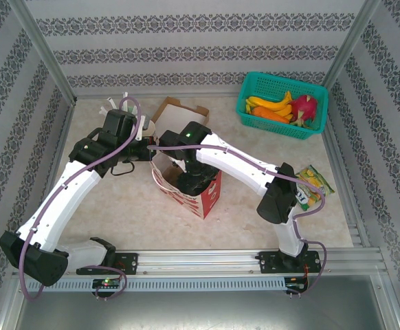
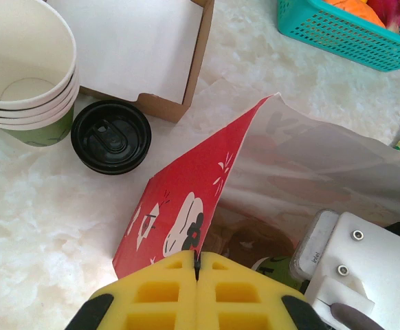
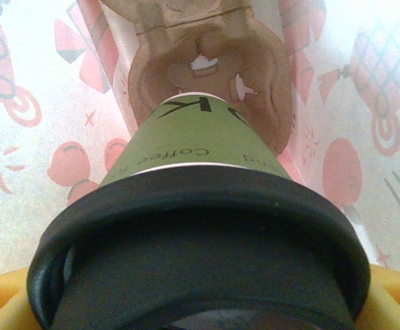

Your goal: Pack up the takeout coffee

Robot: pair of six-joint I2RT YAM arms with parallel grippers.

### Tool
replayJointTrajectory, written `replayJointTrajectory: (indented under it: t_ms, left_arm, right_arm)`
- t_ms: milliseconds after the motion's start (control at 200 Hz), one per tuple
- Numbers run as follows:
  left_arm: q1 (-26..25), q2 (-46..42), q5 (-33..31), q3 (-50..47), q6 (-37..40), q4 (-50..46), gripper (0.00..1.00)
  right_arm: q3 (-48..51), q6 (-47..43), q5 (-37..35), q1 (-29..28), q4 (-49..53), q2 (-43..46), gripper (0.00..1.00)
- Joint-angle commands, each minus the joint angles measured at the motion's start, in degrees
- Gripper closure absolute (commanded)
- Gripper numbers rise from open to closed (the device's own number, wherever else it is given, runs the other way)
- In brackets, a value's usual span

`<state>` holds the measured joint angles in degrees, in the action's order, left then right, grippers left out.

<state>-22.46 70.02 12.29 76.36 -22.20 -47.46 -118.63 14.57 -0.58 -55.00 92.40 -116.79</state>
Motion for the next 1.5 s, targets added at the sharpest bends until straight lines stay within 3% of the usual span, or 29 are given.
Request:
replayJointTrajectory:
  t_ms: [0, 1494]
  left_arm:
    - [-0.35, -1.54, -2.12, 0.00, -0.95, 3.28, 1.00]
    - [-0.31, -1.22, -1.88, -1.02, 1.11, 3.79, 1.00]
  right_arm:
    - [-0.80, -0.77, -0.56, -0.48, 10.87, -1.01, 0.47]
    - [-3.16, -0.55, -4.77, 1.19, 7.01, -1.41, 0.48]
